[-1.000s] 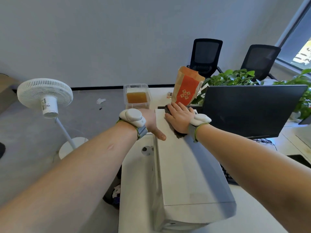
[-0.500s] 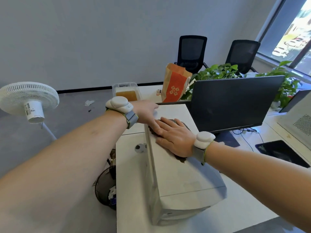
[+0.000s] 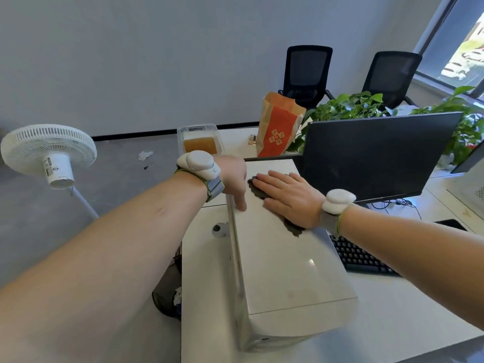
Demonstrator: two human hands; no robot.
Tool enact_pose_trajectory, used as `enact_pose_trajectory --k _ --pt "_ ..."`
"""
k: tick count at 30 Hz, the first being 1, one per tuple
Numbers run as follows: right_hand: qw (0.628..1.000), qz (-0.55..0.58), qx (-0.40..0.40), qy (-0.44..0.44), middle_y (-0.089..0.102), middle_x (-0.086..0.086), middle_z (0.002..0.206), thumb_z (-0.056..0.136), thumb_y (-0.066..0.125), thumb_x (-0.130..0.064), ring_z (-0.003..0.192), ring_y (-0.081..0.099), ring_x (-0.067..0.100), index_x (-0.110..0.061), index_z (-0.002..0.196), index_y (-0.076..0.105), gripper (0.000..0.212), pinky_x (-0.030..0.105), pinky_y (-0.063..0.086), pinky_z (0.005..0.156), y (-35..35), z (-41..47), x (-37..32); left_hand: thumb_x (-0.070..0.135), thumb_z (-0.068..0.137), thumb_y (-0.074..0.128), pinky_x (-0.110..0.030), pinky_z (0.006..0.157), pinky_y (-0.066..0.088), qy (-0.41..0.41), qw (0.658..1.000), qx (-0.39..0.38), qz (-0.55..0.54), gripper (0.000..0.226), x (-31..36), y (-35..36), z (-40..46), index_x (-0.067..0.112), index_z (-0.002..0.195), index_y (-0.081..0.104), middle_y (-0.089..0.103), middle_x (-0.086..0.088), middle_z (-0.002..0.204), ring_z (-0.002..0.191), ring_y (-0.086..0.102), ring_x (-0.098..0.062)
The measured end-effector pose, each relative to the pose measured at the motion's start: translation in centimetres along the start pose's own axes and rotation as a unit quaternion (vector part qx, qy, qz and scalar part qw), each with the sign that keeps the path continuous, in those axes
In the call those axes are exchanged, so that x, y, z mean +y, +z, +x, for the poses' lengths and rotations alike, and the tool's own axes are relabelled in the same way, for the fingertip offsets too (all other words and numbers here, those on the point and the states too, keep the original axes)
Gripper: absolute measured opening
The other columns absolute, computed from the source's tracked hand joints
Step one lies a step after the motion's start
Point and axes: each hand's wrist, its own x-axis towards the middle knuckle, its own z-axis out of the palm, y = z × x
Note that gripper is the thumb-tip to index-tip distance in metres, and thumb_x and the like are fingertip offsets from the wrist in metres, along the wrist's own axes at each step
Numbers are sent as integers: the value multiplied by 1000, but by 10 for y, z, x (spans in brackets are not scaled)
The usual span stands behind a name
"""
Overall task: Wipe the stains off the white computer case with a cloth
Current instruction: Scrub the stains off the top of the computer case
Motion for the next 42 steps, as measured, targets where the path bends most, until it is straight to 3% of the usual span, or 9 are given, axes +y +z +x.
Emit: enact_pose_trajectory --k 5,10,16,21,24,27,31,37,42 --pt "995 -10 45 85 13 -14 170 106 19 -59 157 9 17 -39 163 12 60 46 12 125 -3 59 38 77 47 86 -30 63 46 -26 999 -25 4 89 7 6 12 9 100 68 68 -6 97 73 57 -23" --pt "987 9 81 136 21 -12 168 105 22 -58 154 18 19 -36 159 23 59 53 19 121 -1 83 38 69 59 87 -28 67 47 -60 997 -40 7 79 20 -4 10 8 106 69 70 -5 95 80 63 -23" --pt "993 -14 67 99 14 -8 171 105 20 -59 156 12 22 -31 162 16 64 55 14 123 8 66 27 70 57 87 -36 82 56 -76 996 -32 17 86 23 2 11 6 111 66 70 -10 108 95 67 -28" --pt "996 -16 56 64 8 -8 172 105 18 -59 157 8 22 -30 164 11 66 52 13 124 15 24 -4 81 50 80 -39 84 55 -82 996 13 40 104 17 11 3 2 117 62 67 -11 110 97 65 -30" --pt "996 -17 63 58 10 -8 172 106 19 -59 157 8 22 -30 163 13 65 50 13 124 20 3 -23 86 53 74 -47 106 42 -96 990 63 81 118 16 15 -5 4 134 52 55 -10 131 123 50 -31" --pt "995 -15 75 65 13 -10 171 106 17 -62 157 10 21 -32 163 16 64 50 14 123 23 -12 -41 87 59 71 -49 113 31 -98 984 100 110 120 19 20 -17 6 142 43 45 -9 140 135 38 -28" --pt "996 -1 60 68 10 -12 171 106 20 -59 157 8 20 -35 163 13 62 50 12 125 27 -27 -57 78 72 68 -48 109 35 -74 978 163 107 97 22 33 -31 9 138 47 48 -7 137 133 42 -27" --pt "994 2 65 92 10 -14 170 107 24 -55 156 9 16 -34 163 12 61 44 12 123 24 -49 -89 17 95 48 -37 79 46 27 988 147 24 12 34 49 -56 14 105 52 58 -11 116 101 59 -30" --pt "996 5 41 84 8 -15 171 108 23 -52 156 7 15 -36 164 9 60 45 9 125 25 -76 -113 12 100 40 -34 74 42 32 990 137 31 14 40 53 -65 13 92 52 63 -11 104 89 57 -27"
